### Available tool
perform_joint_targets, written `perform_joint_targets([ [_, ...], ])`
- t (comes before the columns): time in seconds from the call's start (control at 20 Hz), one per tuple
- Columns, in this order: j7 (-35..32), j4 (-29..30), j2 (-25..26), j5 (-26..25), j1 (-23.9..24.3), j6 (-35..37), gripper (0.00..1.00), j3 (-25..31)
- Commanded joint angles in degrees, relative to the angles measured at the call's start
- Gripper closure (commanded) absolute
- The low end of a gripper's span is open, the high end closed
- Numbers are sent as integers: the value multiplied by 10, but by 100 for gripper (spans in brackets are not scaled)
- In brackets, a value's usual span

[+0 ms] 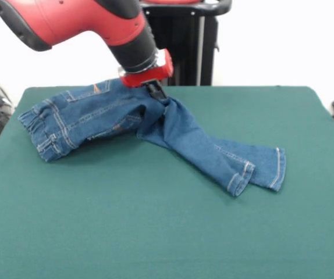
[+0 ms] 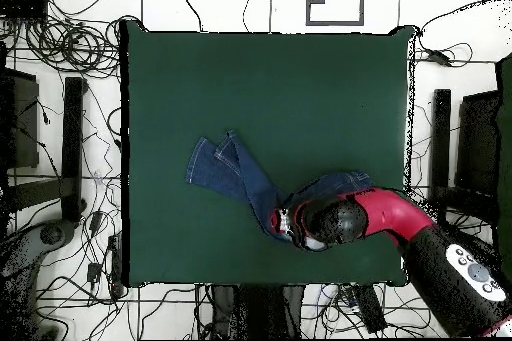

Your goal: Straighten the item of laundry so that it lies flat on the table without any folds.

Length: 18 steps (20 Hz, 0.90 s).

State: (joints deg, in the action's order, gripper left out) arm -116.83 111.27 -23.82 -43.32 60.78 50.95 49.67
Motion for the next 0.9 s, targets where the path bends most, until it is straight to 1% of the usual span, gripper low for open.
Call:
perform_joint_targets([
  [0.05, -51, -90, -8, 45, -88, -24, 100, -18],
  [0.4, -36, -106, -15, 87, -110, 0, 100, -37],
  [0.9, 33, -146, 6, 131, -107, 44, 100, -43],
])
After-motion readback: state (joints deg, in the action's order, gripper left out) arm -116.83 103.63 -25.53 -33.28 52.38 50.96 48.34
